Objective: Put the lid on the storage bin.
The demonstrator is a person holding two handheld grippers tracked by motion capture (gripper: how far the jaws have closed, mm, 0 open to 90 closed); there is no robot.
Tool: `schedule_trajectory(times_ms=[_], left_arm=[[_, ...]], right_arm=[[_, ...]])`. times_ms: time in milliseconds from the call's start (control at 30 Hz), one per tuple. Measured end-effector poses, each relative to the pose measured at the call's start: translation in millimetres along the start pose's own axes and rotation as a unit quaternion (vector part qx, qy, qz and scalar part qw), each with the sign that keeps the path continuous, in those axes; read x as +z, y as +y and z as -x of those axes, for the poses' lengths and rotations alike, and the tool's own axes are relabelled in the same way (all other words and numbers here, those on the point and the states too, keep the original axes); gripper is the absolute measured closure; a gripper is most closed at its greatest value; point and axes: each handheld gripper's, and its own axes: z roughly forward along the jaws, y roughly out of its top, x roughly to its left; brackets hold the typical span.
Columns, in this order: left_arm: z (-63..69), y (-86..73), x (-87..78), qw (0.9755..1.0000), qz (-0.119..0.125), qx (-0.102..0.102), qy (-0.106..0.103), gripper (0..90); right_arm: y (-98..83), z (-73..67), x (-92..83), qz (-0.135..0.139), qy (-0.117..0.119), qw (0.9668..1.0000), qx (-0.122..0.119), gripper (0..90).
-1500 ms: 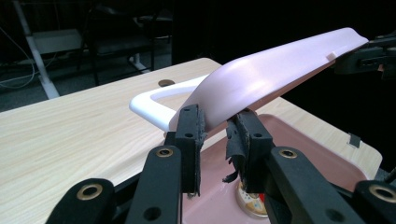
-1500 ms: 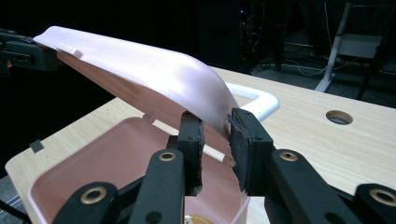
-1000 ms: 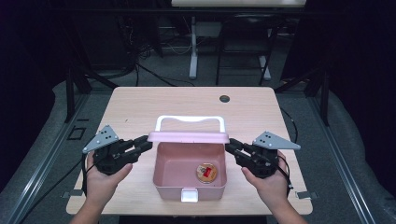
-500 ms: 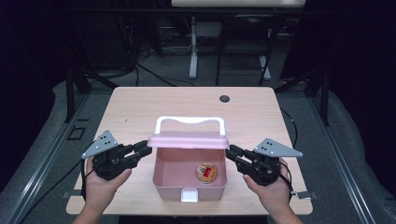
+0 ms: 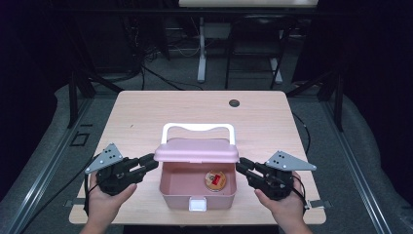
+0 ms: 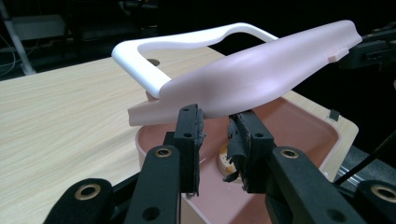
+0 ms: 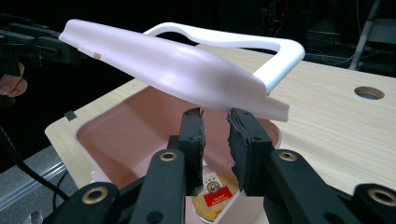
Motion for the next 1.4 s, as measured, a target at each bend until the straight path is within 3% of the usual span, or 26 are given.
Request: schedule_trajectory(times_ms=[233,400,700,1000,1400], left_arm=[[4.1,-13.5,-2.2,1.0,-0.005,-0.001,-0.007,72.6],[7.9,-20.4,-3.4,1.0,-0.008,0.003,-0.003,73.3],[10.5,-23.0,-7.8,0.9999,-0.012,-0.001,-0.005,78.7],[12.3,-32.0,-10.0,0.9994,-0.02,-0.01,-0.026,85.9],[14.5,-38.1,-5.3,0.9991,-0.028,-0.01,-0.03,89.1]], right_arm=[[-8.9,-0.1,-3.7,0.005,0.014,0.9999,-0.005,74.5],[-16.5,-2.3,-6.2,-0.006,0.016,0.9997,-0.015,75.5],[-25.8,-6.8,-9.5,-0.013,0.033,0.9994,-0.005,79.9],[-25.8,-6.0,-8.1,-0.009,0.034,0.9994,0.0,83.4],[-36.2,-4.3,-11.9,-0.021,0.031,0.9992,0.011,82.3]])
